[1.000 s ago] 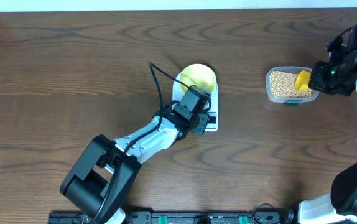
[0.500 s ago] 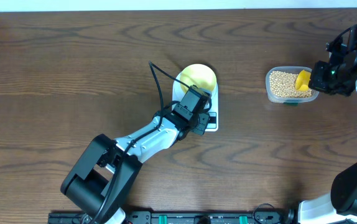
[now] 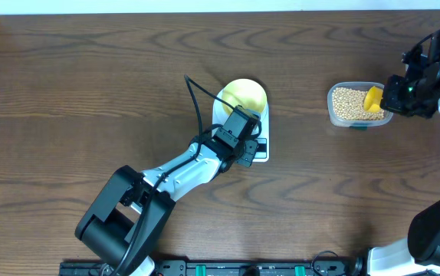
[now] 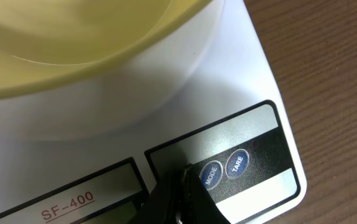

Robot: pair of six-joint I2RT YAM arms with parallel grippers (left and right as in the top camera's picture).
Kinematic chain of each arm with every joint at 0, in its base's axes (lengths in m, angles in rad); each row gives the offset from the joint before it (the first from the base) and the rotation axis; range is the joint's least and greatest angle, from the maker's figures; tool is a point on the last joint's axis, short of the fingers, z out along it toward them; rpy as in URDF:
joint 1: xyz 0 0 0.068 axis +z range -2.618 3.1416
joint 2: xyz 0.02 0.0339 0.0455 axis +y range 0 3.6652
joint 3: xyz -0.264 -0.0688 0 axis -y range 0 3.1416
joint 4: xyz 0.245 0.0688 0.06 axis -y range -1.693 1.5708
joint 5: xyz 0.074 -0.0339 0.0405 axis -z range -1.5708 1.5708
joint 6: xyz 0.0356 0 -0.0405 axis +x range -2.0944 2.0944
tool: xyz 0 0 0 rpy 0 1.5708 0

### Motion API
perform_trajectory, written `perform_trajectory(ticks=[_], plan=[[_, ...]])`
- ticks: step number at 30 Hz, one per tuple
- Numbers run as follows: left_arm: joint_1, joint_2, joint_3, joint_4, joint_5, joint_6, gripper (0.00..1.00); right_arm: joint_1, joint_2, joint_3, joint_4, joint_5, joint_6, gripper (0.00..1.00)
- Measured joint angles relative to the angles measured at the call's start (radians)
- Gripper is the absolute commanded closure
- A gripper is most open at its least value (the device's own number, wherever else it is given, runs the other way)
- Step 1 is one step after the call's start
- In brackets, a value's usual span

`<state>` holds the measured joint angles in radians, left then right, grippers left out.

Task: Scoop item into bowl and weigh 50g on scale
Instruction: 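Press and hold the TARE button with the left gripper tip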

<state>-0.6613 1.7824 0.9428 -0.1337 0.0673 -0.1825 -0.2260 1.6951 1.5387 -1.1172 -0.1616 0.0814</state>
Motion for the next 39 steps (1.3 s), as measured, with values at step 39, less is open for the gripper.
perform_trajectory(ticks=[39], plan=[[0.006, -0.080, -0.051, -0.043, 0.005, 0.000, 0.93, 0.000, 0.000, 0.000, -0.001, 0.000, 0.000, 0.99]])
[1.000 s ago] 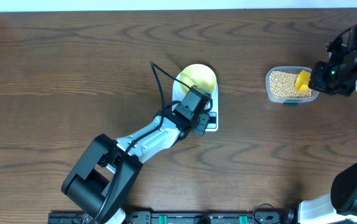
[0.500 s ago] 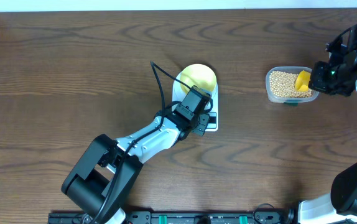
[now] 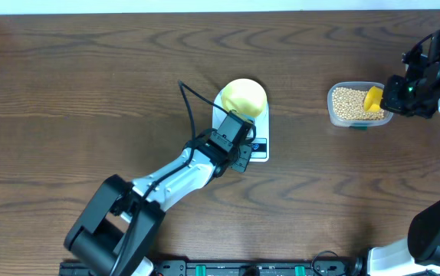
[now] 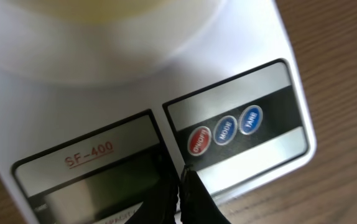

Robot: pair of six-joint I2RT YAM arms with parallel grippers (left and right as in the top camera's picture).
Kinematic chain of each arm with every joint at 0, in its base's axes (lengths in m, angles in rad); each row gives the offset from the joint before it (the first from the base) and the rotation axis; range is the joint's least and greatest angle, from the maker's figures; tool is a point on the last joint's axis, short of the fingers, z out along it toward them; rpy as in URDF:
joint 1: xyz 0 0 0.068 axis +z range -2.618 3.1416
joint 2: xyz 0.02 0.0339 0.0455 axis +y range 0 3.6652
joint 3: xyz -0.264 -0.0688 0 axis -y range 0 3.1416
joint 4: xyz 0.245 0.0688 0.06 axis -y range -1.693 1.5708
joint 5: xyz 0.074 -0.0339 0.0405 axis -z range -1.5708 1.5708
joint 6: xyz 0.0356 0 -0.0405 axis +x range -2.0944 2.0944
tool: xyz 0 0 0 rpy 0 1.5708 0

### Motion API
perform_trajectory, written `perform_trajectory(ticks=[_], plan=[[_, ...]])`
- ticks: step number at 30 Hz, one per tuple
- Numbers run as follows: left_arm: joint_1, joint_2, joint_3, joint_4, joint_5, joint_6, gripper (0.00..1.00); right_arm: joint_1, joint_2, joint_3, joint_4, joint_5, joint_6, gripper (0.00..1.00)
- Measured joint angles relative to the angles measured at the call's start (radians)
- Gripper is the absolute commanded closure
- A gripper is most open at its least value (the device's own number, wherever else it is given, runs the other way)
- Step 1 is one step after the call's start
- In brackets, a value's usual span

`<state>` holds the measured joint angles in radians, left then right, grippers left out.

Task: Scoop item into bowl and weigh 50g on scale
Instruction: 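Press and hold the TARE button with the left gripper tip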

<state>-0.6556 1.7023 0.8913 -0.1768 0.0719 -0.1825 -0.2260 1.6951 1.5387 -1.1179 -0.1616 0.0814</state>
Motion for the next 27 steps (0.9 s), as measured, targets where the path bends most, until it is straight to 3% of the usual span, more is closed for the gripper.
perform_trajectory(ticks=[14, 27], plan=[[0.000, -0.047, -0.001, 0.026, 0.000, 0.000, 0.93, 0.000, 0.000, 0.000, 0.000, 0.000, 0.000, 0.99], [0.000, 0.024, -0.001, 0.070, 0.001, 0.000, 0.93, 0.000, 0.000, 0.000, 0.000, 0.000, 0.000, 0.99]])
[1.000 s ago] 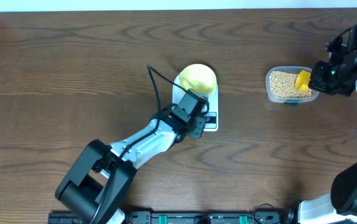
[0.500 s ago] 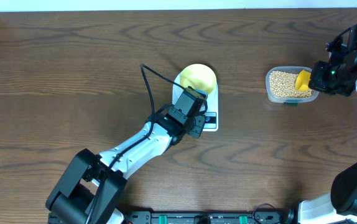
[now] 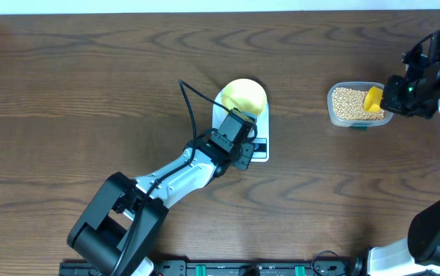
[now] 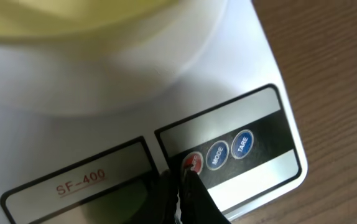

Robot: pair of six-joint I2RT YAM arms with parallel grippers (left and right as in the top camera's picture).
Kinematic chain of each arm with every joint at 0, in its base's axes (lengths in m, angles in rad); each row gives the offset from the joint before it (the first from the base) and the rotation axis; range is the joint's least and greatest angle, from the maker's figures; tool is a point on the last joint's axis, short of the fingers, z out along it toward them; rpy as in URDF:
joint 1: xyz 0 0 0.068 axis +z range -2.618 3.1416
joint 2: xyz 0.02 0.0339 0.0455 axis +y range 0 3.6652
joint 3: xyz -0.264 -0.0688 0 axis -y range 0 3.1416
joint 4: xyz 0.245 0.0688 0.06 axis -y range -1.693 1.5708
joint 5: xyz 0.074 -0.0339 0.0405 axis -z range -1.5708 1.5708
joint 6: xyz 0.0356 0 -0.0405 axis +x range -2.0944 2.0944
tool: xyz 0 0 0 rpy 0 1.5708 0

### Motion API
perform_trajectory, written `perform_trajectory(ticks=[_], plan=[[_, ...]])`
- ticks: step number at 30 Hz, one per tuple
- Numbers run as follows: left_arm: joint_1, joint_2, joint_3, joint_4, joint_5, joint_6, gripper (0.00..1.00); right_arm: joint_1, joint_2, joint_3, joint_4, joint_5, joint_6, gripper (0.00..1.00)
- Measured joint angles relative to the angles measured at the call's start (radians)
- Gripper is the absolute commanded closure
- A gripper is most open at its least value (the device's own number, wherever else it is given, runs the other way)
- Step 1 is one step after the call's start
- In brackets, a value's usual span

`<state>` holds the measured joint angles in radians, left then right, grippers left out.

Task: Scoop item into bowl and weigh 50g on scale
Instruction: 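Press and hold the TARE button with the left gripper tip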

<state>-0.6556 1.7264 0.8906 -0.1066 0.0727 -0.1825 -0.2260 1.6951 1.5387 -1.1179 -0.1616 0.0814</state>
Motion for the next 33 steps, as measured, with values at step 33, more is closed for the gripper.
perform_trajectory(ticks=[33], plan=[[0.000, 0.035, 0.003, 0.063, 0.005, 0.000, 0.93, 0.000, 0.000, 0.000, 0.000, 0.000, 0.000, 0.99]])
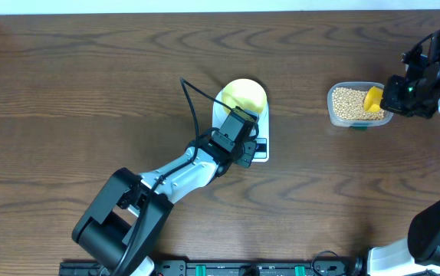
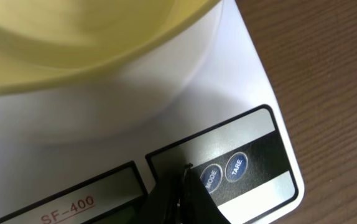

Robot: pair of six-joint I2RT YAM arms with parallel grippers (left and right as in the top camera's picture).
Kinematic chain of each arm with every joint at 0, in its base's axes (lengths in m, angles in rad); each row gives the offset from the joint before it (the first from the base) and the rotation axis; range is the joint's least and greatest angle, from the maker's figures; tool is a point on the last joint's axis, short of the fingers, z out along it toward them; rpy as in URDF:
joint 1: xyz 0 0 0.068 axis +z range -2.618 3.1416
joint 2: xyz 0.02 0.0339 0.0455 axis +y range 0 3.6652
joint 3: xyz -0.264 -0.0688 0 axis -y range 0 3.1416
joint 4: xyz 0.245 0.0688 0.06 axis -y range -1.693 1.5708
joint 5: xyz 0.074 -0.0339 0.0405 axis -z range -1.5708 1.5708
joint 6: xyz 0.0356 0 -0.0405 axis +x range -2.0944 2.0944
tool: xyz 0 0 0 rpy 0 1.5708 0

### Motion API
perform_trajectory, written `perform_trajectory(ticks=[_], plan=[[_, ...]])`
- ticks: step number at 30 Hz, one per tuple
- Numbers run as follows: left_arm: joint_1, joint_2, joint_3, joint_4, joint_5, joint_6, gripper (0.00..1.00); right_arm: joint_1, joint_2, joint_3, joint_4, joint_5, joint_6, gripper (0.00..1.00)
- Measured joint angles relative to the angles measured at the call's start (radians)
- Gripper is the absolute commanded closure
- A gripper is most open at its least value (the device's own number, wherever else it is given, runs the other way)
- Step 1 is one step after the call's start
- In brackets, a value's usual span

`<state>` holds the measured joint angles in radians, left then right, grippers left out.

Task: Scoop item into bowl and weigh 50g on scale
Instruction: 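Press and hold the TARE button with the left gripper tip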

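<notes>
A yellow bowl [image 1: 244,95] stands on the white scale [image 1: 263,156]. In the left wrist view the bowl [image 2: 73,43] fills the top, above the scale's panel [image 2: 253,140]. My left gripper [image 2: 185,170] is shut, and its tips rest just left of the MODE button [image 2: 210,178] and TARE button [image 2: 236,166]. They cover the spot where the red button sits. From overhead the left gripper [image 1: 247,144] is over the scale's front. A yellow scoop [image 1: 372,98] lies in the tub of beans [image 1: 348,102]. My right gripper [image 1: 401,92] is beside the scoop; its jaws are hidden.
Dark wooden table [image 1: 90,84] all round. A black cable [image 1: 195,103] loops up from the left arm beside the bowl. The bean tub stands to the right of the scale, with bare wood [image 1: 297,107] between them.
My left gripper has come in closer to the scale's panel. Its shut tips, which stood at the edge of the red button, now cover it. The right arm has not moved.
My left gripper's shut tips first lay on the panel hiding the red button. Then they were drawn back, with all three buttons showing. Then they reached the red button's edge, and now they hide it again. The right gripper stayed by the scoop throughout.
</notes>
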<state>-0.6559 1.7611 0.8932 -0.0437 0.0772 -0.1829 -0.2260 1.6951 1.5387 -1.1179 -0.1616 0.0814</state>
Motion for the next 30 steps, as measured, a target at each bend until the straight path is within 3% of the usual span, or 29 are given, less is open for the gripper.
perform_trajectory(ticks=[30], plan=[[-0.002, 0.032, 0.045, -0.052, 0.014, 0.000, 0.93, 0.000, 0.000, 0.000, 0.000, 0.000, 0.000, 0.99]])
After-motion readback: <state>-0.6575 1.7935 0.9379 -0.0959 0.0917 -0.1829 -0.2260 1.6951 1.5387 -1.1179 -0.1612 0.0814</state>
